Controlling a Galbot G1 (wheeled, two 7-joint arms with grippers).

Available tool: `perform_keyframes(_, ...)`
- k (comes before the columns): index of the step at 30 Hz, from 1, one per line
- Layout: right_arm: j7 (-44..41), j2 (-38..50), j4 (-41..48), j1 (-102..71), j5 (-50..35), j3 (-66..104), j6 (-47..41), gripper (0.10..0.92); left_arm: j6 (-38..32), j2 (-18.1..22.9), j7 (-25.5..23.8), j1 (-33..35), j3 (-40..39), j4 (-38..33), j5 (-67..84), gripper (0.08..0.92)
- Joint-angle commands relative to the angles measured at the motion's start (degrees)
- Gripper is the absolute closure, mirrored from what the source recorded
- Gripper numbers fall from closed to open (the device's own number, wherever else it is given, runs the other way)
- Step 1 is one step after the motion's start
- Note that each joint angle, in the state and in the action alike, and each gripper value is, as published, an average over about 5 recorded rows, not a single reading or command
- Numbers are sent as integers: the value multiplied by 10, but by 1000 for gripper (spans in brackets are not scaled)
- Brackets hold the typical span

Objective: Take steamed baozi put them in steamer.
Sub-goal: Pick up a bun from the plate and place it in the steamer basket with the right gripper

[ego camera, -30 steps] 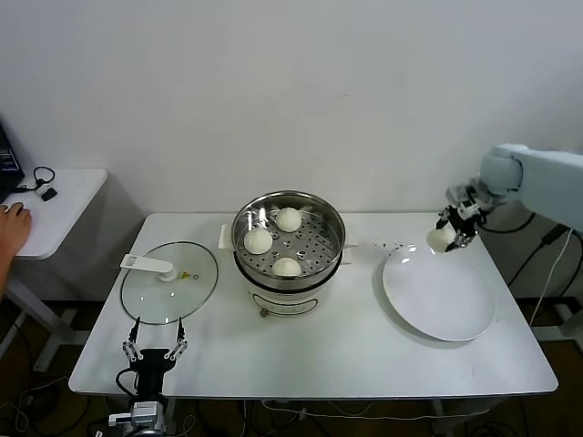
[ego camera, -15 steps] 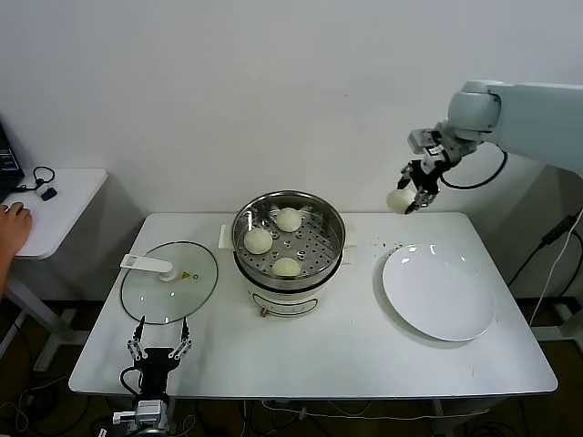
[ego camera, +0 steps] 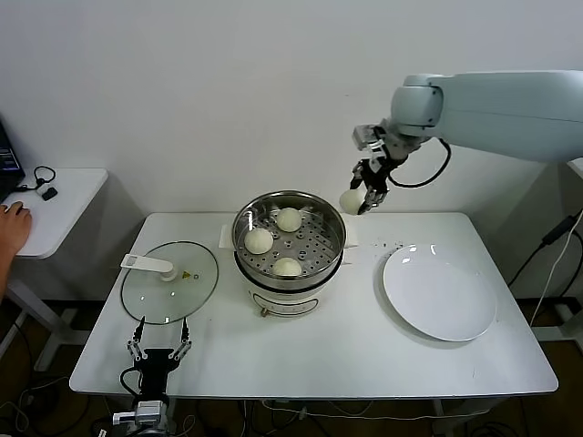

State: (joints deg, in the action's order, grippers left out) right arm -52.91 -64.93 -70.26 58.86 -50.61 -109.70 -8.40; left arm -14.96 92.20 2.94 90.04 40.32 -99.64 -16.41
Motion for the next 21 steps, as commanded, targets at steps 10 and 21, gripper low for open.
perform_keyframes(10, 32, -66, 41, -108, -3, 50, -35, 431, -2, 28, 0, -2, 7, 6, 5, 177)
perform_keyframes(21, 43, -66, 54, -142, 22, 57, -36, 432, -7, 28, 1, -5, 10, 13, 1, 177)
